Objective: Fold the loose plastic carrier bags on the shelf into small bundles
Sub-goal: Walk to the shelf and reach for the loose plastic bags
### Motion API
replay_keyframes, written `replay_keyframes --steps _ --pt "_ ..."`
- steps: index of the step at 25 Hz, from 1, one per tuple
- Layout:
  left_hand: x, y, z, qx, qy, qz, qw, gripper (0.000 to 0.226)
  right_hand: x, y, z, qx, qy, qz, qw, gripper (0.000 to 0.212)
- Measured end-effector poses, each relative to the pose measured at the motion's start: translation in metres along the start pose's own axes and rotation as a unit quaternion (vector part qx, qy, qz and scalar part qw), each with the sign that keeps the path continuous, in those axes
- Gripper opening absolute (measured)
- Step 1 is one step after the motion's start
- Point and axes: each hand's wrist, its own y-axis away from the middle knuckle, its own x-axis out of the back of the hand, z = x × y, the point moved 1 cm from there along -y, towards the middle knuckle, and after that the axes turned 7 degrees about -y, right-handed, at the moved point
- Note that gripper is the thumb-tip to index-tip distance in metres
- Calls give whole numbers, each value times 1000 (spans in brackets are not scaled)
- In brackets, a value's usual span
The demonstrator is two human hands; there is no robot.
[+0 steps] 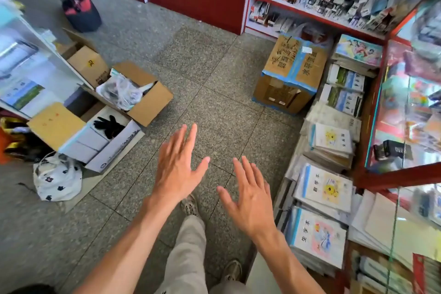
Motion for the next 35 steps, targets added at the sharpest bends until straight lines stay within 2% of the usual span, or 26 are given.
replay_keyframes --steps 4,12,19,27,35 --pt "25 -80 -21 -43 -35 76 996 85 10 -76 -35 20 77 90 993 80" --pt "93 -233 -79 -52 -27 131 990 85 29 -215 -112 33 107 134 985 79" --pt "122 -346 -95 3 -14 142 990 84 49 -324 -137 47 108 112 987 79" --pt "154 -526 -98 67 -9 164 984 89 93 -509 -150 123 106 53 985 78" --pt "203 -690 -131 157 82 222 959 92 148 -681 -176 176 119 15 977 79"
